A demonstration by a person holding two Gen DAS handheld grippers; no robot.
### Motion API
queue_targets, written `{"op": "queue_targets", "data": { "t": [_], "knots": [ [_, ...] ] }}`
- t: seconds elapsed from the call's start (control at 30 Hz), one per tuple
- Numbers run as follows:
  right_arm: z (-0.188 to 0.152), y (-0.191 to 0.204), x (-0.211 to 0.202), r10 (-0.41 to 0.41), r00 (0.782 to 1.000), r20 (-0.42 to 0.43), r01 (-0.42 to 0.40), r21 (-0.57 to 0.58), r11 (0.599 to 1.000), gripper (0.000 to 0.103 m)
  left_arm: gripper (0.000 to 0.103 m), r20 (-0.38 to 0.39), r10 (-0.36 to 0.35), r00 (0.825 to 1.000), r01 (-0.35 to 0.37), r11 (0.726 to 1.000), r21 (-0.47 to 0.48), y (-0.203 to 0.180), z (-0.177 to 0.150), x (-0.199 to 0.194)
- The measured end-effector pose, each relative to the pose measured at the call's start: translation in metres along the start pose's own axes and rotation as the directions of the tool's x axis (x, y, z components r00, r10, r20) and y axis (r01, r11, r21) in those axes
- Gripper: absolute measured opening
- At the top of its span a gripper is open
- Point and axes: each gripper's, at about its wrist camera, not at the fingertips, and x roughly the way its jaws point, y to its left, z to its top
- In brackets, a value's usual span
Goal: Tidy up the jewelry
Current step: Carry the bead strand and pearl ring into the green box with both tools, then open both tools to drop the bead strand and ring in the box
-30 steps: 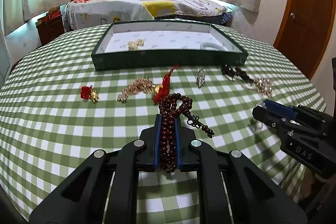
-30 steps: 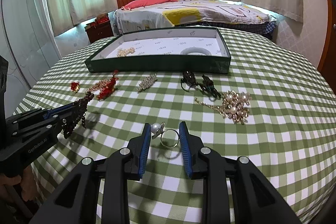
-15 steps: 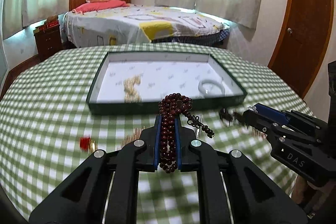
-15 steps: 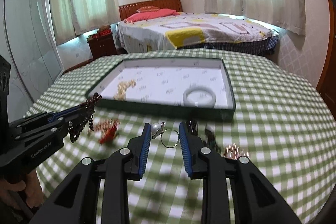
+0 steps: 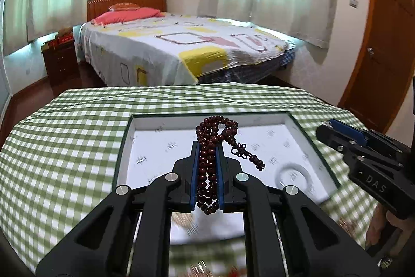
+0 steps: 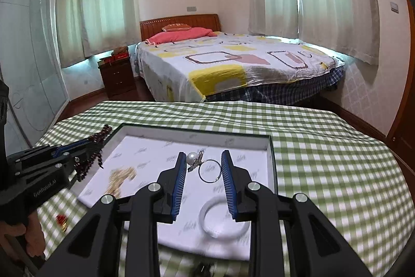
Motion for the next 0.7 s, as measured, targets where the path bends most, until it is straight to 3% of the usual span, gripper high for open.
{"op": "queue_targets", "data": {
  "t": [0.17,0.33,0.7],
  "knots": [
    [0.016,-0.017,0.043,-0.014,0.998,-0.058,0.014,0.001,1.000,0.028,0.012,-0.082,0.033,0.996,-0.037,0.998,-0.048,0.026,0.016,0.048],
    [0.024,-0.033,0.080,-0.012,0.989,-0.147,0.017,0.031,0.999,0.028,0.012,-0.188,0.038,0.981,-0.056,0.994,-0.090,0.048,0.025,0.092],
    [0.014,-0.048,0.129,-0.038,0.942,-0.333,0.052,0.034,0.998,0.028,0.012,-0.307,0.063,0.950,-0.096,0.991,-0.092,0.061,0.026,0.138]
  ]
}}
